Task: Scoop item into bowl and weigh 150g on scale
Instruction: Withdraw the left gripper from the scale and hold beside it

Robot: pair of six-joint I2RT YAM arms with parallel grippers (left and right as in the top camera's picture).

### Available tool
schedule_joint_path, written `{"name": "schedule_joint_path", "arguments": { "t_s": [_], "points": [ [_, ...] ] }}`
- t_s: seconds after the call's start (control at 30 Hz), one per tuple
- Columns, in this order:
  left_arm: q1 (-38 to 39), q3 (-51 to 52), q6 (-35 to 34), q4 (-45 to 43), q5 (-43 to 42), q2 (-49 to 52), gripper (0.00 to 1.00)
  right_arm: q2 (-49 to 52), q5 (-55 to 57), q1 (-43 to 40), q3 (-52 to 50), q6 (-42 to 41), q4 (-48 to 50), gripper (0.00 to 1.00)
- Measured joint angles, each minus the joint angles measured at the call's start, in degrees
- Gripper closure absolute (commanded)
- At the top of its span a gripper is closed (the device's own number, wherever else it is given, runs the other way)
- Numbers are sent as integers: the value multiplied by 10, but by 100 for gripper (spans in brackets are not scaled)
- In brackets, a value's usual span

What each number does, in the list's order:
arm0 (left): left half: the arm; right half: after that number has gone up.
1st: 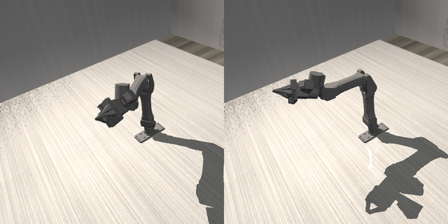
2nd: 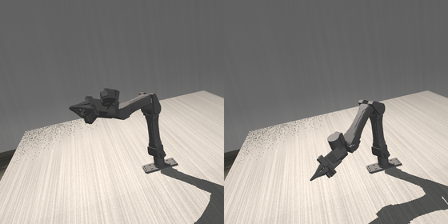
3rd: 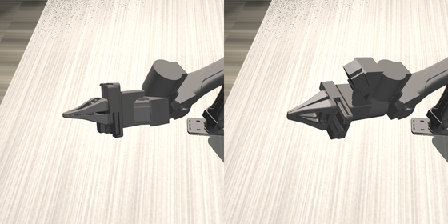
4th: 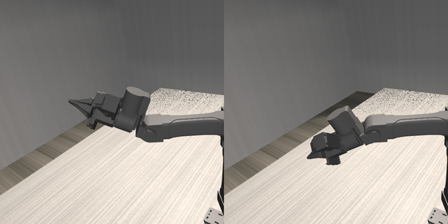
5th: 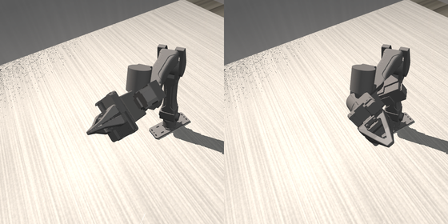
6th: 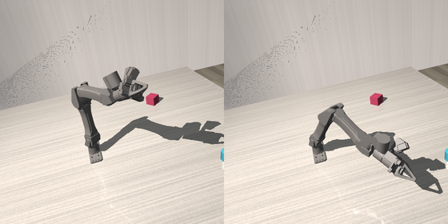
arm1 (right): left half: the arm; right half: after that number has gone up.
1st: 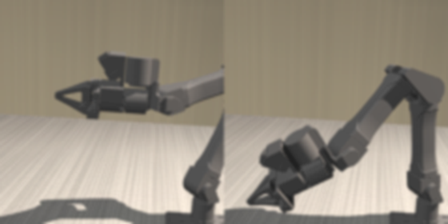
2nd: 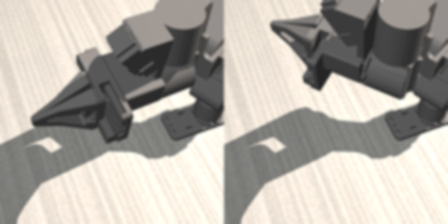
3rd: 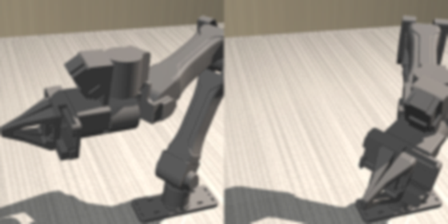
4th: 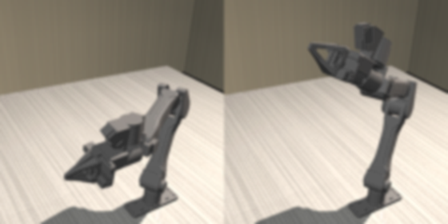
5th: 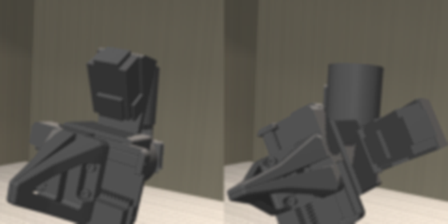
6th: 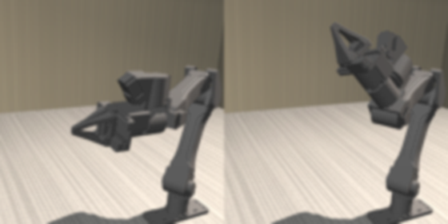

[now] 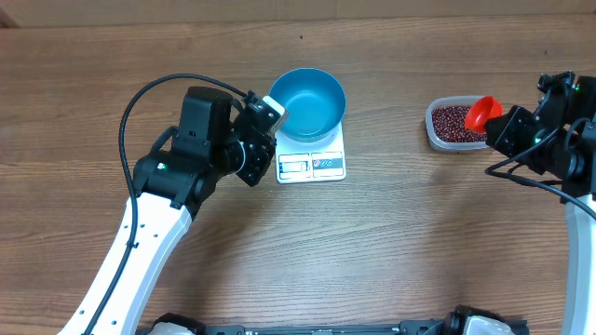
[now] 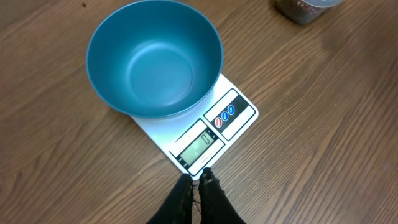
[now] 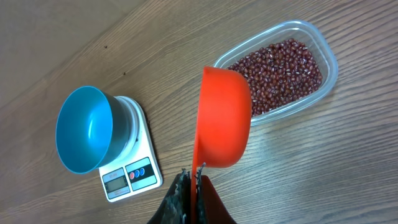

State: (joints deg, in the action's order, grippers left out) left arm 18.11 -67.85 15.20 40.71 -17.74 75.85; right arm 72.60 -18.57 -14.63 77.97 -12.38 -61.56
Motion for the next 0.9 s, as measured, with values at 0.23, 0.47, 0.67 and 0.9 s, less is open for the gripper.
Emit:
{"name": "schedule_joint_path", "arguments": {
  "t_s": [0.23,0.47,0.67,0.9],
  "points": [
    [0,0,-30,0,28,0,0,0,0,0,0,0,1,96],
    [0,0,-33,-1,34,0,0,0,0,0,0,0,0,96],
    [-9,0,-28,-2,29,0,0,0,0,0,0,0,-10,96],
    [-55,0,-15,14,-22,0,1,0,0,0,0,0,-10,96]
  ]
}}
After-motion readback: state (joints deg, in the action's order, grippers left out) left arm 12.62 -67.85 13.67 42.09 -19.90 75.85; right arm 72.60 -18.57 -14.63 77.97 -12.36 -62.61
